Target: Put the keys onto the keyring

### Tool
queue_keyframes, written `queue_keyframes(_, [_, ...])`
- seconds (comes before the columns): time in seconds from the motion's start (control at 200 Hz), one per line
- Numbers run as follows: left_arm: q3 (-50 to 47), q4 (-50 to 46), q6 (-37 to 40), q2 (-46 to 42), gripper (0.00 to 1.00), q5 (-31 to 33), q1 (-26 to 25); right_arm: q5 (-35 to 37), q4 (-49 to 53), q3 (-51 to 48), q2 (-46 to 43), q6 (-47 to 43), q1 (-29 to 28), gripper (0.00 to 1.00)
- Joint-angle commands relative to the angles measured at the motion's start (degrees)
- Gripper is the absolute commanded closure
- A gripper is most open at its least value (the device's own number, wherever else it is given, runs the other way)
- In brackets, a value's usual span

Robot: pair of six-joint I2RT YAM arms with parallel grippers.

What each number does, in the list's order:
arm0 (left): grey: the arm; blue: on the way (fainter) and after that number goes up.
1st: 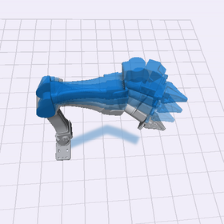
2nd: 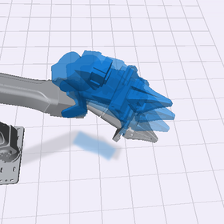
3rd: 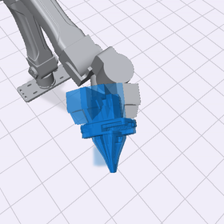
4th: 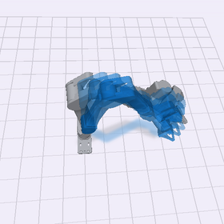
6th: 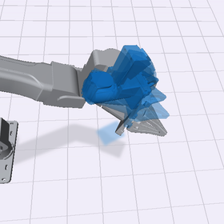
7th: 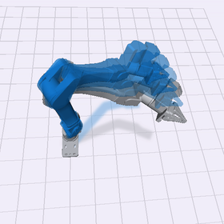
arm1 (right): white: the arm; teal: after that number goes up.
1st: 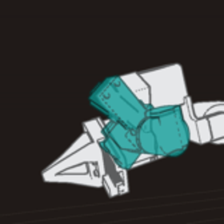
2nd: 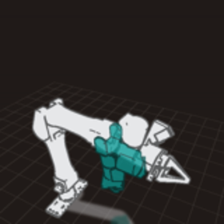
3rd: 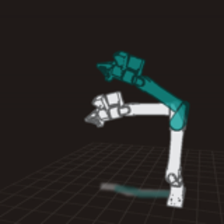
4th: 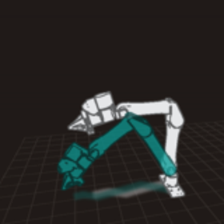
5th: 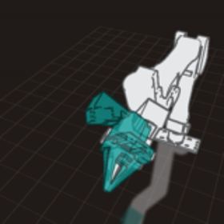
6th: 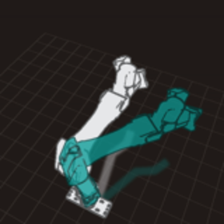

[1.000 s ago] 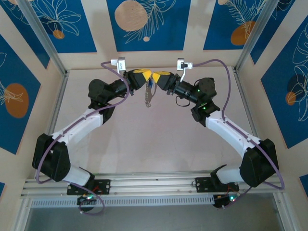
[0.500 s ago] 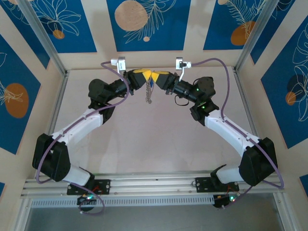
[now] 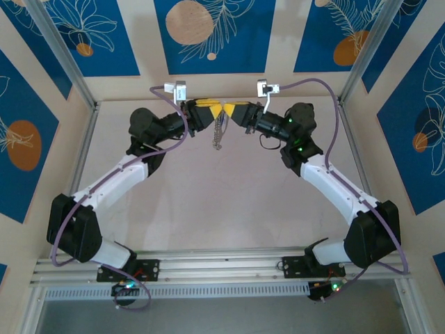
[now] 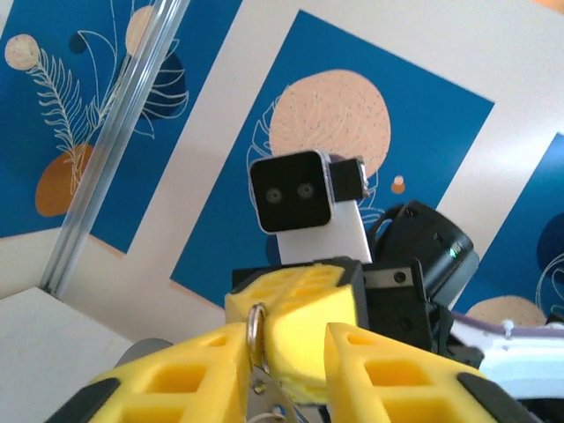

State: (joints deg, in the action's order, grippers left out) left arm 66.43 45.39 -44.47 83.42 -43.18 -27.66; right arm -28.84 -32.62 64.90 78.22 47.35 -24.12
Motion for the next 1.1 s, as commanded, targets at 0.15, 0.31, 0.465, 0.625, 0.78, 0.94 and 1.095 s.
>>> queue_keyframes(0.15, [10.1, -23.8, 19.3, -2.0, 0.48, -9.6, 2.8, -13.1, 25.4, 9.5, -0.9, -13.5, 6.4, 1.0])
queue_keyframes(0.31, [15.3, -32.7, 24.4, -0.1, 0.39, -13.8, 5.2, -19.3, 40.4, 17.2, 2.3, -21.7, 9.4, 1.0])
queue_keyframes(0.465, [22.9, -47.0, 33.4, 2.7, 0.34, -16.1, 5.5, -24.0, 52.3, 23.5, 6.8, -29.7, 9.5, 1.0])
queue_keyframes(0.625, [28.0, -55.5, 38.1, 5.8, 0.33, -17.6, 5.8, -27.0, 55.6, 25.8, 9.4, -32.9, 8.3, 1.0])
queue_keyframes(0.78, [31.7, -61.4, 41.1, 8.8, 0.36, -19.8, 5.8, -27.0, 59.0, 28.3, 11.1, -35.6, 6.2, 1.0])
queue_keyframes(0.94, [33.3, -64.9, 43.3, 10.4, 0.39, -20.2, 5.8, -26.7, 59.6, 28.6, 11.7, -36.4, 5.1, 1.0])
queue_keyframes(1.095, [33.3, -65.9, 43.9, 11.0, 0.44, -21.3, 5.8, -26.4, 59.0, 28.4, 11.7, -36.4, 4.8, 1.0])
